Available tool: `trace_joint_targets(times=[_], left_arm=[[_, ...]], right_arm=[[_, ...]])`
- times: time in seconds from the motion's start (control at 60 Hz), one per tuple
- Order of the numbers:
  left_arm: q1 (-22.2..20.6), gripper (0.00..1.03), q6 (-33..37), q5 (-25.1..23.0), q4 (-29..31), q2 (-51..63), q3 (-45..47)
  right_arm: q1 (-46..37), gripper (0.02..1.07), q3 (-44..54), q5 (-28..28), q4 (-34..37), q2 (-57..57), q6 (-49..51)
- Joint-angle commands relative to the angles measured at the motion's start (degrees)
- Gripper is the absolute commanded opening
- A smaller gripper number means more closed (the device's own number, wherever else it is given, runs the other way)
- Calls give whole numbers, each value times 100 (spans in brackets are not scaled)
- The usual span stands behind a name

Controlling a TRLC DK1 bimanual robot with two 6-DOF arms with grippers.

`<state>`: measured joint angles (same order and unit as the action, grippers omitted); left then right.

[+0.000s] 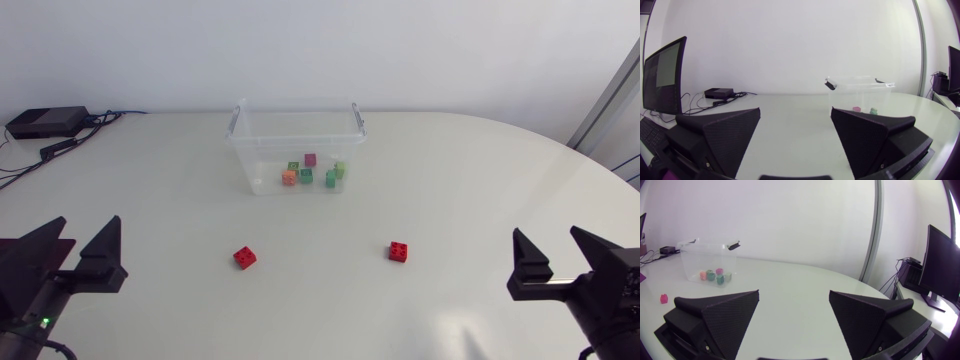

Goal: Place the duplo bricks in the container

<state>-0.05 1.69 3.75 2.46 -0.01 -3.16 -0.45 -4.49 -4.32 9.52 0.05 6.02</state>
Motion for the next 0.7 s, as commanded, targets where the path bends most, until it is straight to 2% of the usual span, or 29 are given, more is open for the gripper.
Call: trace_joint_targets(times=[0.0,0.2,0.317,0.5,0.683], left_arm=[[-12,99,-46,29,114,10,-484],[-267,99,-178,29,448,1196,-1495],[-452,97,-284,12,782,2453,-2277],[-619,93,-319,-173,1037,4150,-2954],[-566,93,-310,-726,1204,5635,-3332]], right_arm=[[18,103,-298,10,41,65,-5],[106,103,-1045,27,85,970,-5],[141,103,-1634,89,120,1937,-5],[124,103,-2284,98,375,3273,-13],[-61,103,-2530,941,533,4389,171]])
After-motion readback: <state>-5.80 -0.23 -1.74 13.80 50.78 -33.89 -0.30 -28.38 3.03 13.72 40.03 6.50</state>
